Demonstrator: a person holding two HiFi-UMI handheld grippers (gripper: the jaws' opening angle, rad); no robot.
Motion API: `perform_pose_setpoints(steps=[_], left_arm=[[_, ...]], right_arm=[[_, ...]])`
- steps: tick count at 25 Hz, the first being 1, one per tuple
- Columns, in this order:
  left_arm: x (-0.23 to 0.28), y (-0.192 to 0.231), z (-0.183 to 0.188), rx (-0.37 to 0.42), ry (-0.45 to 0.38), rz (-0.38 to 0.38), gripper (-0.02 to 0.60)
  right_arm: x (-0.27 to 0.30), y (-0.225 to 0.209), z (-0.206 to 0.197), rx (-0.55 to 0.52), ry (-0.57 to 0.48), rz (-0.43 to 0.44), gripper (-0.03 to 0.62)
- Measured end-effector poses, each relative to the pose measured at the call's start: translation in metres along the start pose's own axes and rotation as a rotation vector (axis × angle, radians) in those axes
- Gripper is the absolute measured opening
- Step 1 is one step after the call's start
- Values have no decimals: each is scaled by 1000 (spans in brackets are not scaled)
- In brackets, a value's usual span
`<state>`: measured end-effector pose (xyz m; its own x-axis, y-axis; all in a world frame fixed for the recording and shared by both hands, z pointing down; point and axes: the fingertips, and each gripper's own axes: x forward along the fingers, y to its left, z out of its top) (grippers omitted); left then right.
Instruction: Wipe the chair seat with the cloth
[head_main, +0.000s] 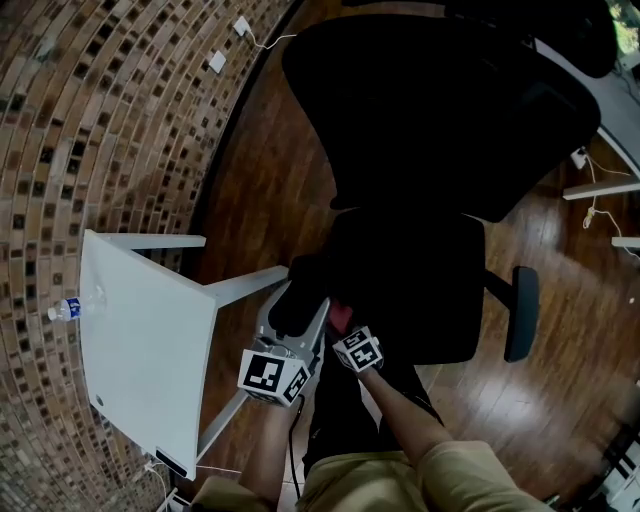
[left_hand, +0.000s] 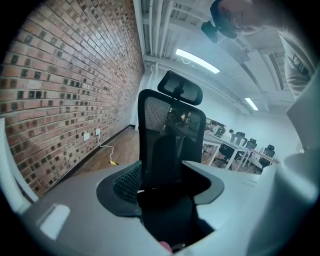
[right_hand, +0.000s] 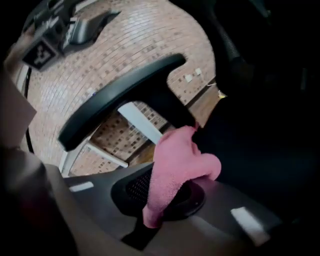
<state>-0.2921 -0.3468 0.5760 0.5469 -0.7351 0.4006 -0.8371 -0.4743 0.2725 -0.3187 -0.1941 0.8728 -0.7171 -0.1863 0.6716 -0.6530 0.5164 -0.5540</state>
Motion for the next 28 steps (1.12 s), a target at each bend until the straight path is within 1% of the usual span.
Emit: perform_pose_setpoints(steps=[1, 3, 4, 6, 8, 11, 13, 15, 16, 17, 18, 19, 20, 21, 22, 23, 25, 28], left_arm=[[0, -1, -2, 3, 8, -4, 229], [0, -3, -6, 7, 20, -11, 229], [0, -4, -8, 8, 24, -13, 229], [1, -6, -12, 6, 32, -17, 229], [3, -11, -16, -2, 38, -25, 229], [8, -26, -19, -14, 43, -52, 229], [10, -36, -19, -15, 42, -73, 229], [12, -42, -16, -15, 36, -87, 229], [12, -44, -15, -16, 32, -90, 229], [12, -44, -13, -16, 29, -91, 229], [11, -44, -11, -16, 25, -89, 229], [9, -43, -9, -15, 23, -86, 229], [7, -41, -8, -14, 21, -82, 229], [5, -39, -7, -14, 20, -76, 229], [3, -36, -6, -15, 19, -70, 229], [0, -33, -5, -16, 18, -64, 229], [-7, -26, -3, -18, 19, -50, 229], [-15, -18, -2, -15, 18, -28, 229]], right_arm=[[8, 4, -3, -30, 28, -2, 15], [8, -11, -13, -66, 75, -61, 15], [1, -27, -20, -65, 92, -107, 15], [-27, -71, -40, -26, 119, -218, 15], [-76, -125, -72, 22, 165, -352, 15], [-179, -210, -129, 89, 258, -584, 15], [-245, -250, -156, 168, 267, -708, 15], [-295, -274, -171, 233, 253, -809, 15], [-311, -280, -175, 259, 249, -850, 15], [-320, -283, -177, 289, 241, -877, 15], [-320, -281, -175, 324, 217, -884, 15], [-313, -276, -169, 358, 175, -869, 15], [-298, -266, -158, 379, 124, -834, 15], [-276, -251, -143, 368, 78, -778, 15], [-247, -231, -124, 324, 44, -700, 15], [-213, -203, -105, 262, 23, -604, 15], [-142, -135, -69, 151, -2, -392, 15], [-53, -34, -23, 46, -39, -115, 15]])
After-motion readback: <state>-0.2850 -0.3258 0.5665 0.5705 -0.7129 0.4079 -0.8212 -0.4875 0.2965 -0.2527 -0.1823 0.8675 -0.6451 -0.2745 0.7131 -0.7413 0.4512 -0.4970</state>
